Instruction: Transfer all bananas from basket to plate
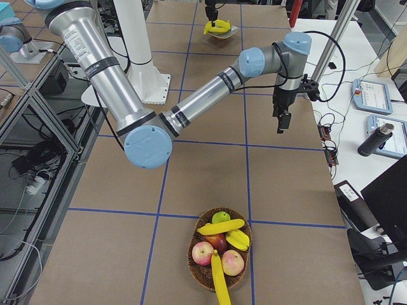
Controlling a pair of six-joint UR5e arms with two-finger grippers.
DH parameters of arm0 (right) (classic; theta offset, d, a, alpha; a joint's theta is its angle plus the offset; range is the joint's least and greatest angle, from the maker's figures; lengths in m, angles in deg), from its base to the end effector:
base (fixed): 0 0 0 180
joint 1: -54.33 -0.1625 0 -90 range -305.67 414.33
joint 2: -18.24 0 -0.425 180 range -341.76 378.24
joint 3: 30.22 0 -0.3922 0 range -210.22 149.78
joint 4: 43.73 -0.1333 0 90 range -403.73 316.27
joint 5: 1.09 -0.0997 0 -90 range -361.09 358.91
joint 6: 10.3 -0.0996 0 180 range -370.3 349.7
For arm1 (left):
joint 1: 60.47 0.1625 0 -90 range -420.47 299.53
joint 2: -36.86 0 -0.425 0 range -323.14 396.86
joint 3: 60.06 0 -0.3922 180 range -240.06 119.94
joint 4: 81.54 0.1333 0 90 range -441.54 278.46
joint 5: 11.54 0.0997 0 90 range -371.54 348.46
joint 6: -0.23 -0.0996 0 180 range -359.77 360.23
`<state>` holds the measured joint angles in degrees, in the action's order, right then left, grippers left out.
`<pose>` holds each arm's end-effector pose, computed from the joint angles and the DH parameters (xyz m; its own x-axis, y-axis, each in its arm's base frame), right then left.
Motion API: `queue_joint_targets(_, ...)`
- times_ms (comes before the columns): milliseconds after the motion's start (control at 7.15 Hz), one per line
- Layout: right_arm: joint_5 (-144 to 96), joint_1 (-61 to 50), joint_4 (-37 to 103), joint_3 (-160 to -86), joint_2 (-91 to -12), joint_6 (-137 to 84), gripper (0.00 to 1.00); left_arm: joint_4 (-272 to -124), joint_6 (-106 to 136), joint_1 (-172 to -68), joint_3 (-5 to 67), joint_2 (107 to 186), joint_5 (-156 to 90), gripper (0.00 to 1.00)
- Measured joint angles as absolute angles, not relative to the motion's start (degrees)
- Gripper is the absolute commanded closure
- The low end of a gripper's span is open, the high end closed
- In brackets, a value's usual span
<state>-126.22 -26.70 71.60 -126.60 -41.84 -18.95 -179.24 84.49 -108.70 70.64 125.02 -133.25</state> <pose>-0.0250 -0.6455 0.3597 0.8048 -0.0872 0.5871 0.0324 0.9941 0.1032 0.2206 -0.3685 0.3271 0.4938 -0.4251 -0.7586 0.3325 0.8984 -0.2870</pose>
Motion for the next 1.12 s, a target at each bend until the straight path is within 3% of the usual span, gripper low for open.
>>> queue_joint_targets(559,-125.5,-33.4,71.2,-124.0,-46.3,-0.8,0.00,-180.1,60.3,-115.7,63.5,119.8,-133.4,1.00)
queue_joint_targets(1119,-125.5,-36.9,71.1,-121.8,-47.1,6.4,0.00,-192.9,54.4,-116.7,52.9,116.5,-133.5,1.00)
